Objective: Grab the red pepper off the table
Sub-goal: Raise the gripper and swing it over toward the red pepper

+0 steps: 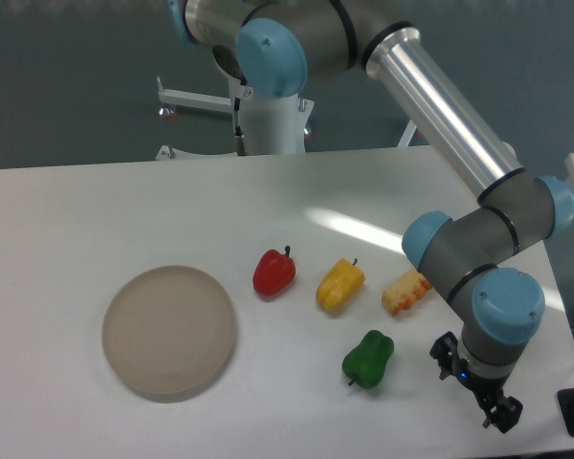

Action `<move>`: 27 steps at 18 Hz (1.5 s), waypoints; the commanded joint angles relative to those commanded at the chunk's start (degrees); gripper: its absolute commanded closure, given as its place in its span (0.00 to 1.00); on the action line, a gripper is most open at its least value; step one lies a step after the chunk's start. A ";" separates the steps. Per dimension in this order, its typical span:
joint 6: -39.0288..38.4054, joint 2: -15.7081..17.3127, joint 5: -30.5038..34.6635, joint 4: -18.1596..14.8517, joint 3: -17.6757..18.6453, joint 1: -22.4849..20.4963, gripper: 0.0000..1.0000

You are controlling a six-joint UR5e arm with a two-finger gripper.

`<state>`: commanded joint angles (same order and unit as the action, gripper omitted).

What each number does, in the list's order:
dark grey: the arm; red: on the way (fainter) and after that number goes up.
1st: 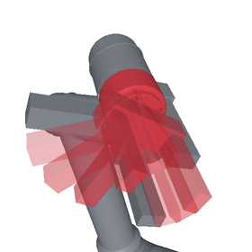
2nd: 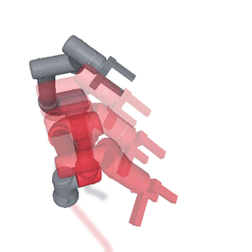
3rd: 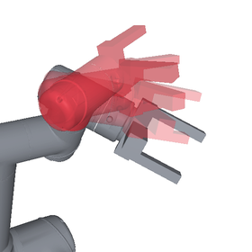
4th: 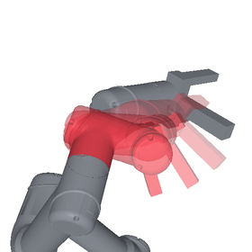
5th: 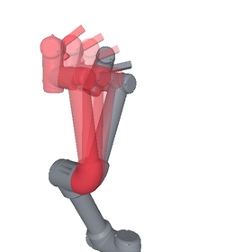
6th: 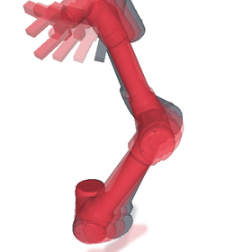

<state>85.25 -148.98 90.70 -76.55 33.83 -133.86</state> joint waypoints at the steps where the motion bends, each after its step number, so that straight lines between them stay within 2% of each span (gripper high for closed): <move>1: 0.00 0.61 -0.17 0.00 0.09 0.00 0.00; 3: -0.09 1.93 -0.17 -0.52 0.96 0.00 0.00; 6: -2.19 6.06 -1.05 -1.93 7.46 0.00 0.00; 10: -4.64 13.52 -3.60 -3.43 17.38 -0.61 0.00; 13: -15.07 20.90 -6.13 -2.90 28.10 -0.62 0.00; 17: -22.22 24.96 -10.54 -2.90 34.09 -0.18 0.00; 20: -27.23 27.15 -13.43 -0.63 38.84 1.05 0.00; 21: -27.94 28.29 -13.88 -0.44 41.46 1.40 0.00; 27: -28.04 33.57 -13.88 4.91 52.11 3.33 0.00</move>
<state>57.22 -115.41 76.82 -71.64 85.94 -130.52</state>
